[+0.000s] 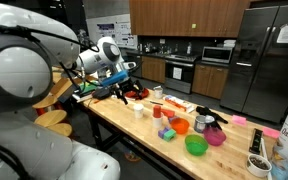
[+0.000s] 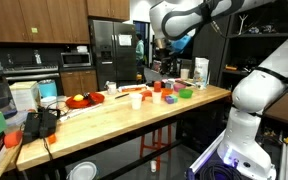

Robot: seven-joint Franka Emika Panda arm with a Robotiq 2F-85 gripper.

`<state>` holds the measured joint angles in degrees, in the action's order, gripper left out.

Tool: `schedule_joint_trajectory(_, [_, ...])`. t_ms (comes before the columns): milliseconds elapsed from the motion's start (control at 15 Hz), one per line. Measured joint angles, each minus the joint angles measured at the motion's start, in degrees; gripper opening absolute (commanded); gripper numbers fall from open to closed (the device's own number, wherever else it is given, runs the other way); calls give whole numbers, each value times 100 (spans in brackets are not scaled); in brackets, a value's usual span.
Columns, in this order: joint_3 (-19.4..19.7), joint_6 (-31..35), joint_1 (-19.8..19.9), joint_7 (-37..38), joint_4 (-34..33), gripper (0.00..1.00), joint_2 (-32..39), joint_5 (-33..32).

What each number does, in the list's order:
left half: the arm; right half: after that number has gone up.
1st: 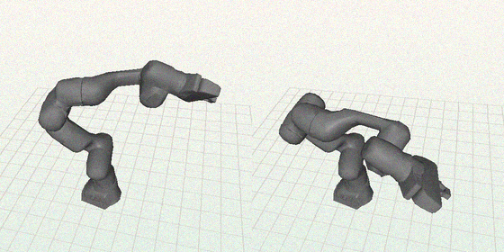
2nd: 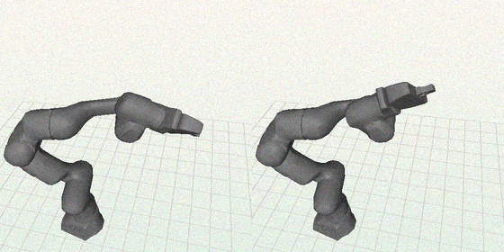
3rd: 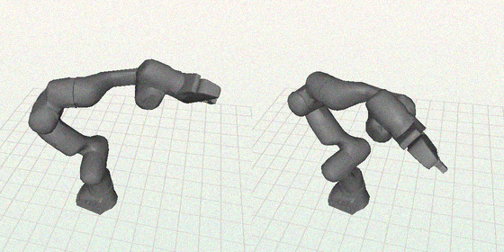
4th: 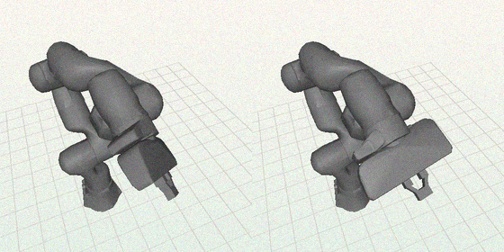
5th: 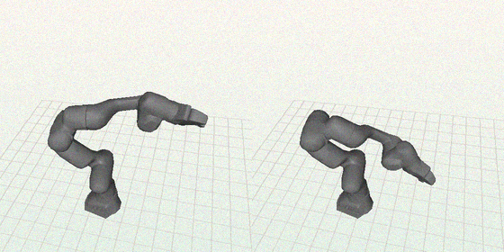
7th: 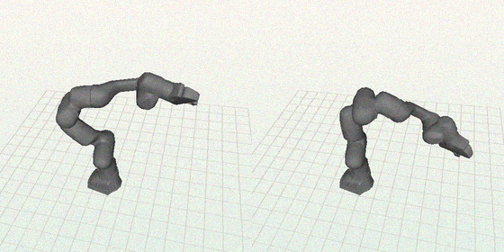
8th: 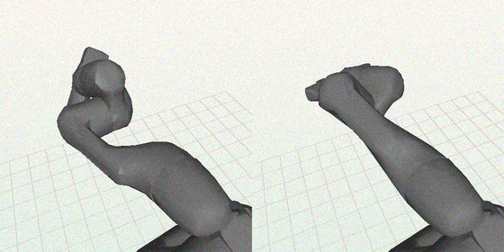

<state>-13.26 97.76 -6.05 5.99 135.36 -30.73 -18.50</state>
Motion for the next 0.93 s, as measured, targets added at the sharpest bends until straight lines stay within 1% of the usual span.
schedule_joint_trajectory(67, [83, -169, 56, -249, -230, 100, -72, -417])
schedule_joint_trajectory(200, [312, -110, 131, -768, -612, 100, -158, -1105])
schedule_joint_trajectory(267, [449, 38, 144, -963, -760, 100, -160, -1270])
schedule_joint_trajectory(400, [729, 517, 144, -1137, -958, 100, -101, -1315])
schedule_joint_trajectory(533, [973, 1160, 145, -1136, -1063, 100, 58, -1200])
schedule_joint_trajectory(667, [1197, 1930, 144, -1144, -1132, 100, 341, -800])
schedule_joint_trajectory(800, [1360, 2549, 138, -1260, -1249, 100, 742, -179])
schedule_joint_trajectory(933, [1442, 2855, 116, -1494, -1412, 100, 1162, 525])
